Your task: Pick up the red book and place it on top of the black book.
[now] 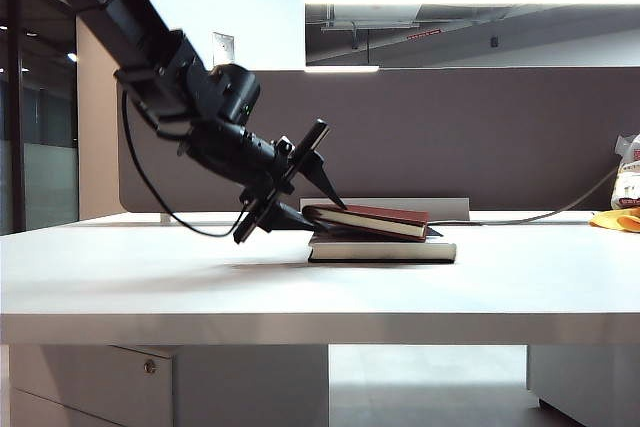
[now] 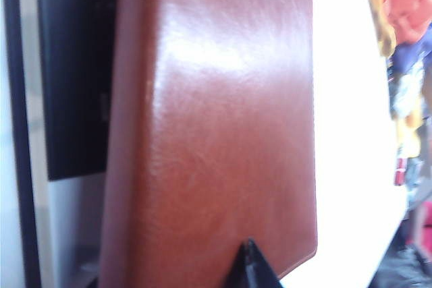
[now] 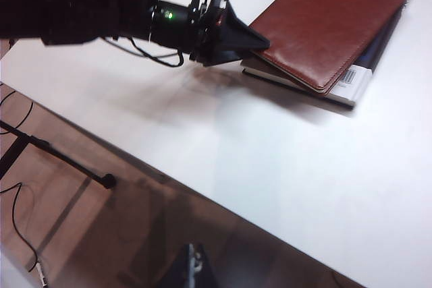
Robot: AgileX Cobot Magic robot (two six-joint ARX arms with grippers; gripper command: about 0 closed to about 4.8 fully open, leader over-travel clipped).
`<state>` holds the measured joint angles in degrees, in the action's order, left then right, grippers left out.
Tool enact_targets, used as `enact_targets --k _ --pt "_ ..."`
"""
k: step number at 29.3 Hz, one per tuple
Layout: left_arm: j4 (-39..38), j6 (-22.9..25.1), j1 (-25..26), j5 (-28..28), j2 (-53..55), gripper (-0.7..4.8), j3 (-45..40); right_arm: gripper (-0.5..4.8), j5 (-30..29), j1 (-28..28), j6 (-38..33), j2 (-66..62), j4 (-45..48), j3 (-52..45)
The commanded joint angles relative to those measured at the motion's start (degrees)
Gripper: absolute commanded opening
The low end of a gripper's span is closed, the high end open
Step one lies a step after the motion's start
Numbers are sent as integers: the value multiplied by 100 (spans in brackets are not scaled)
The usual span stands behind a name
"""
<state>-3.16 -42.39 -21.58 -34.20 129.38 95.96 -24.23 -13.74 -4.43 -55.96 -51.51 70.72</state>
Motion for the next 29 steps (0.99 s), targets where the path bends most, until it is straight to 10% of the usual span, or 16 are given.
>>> enact_targets --k 1,10,15,29 --pt "-417 527 11 125 -81 194 323 -6 -24 -50 -7 13 44 37" --pt "-1123 1058 22 468 -79 199 470 -6 -7 -48 -15 13 35 37" --pt "-1305 1119 31 616 -81 350 470 -6 13 -48 -13 13 39 37" --pt "-2708 2380 37 1408 -162 350 680 -6 13 -48 -11 11 37 37"
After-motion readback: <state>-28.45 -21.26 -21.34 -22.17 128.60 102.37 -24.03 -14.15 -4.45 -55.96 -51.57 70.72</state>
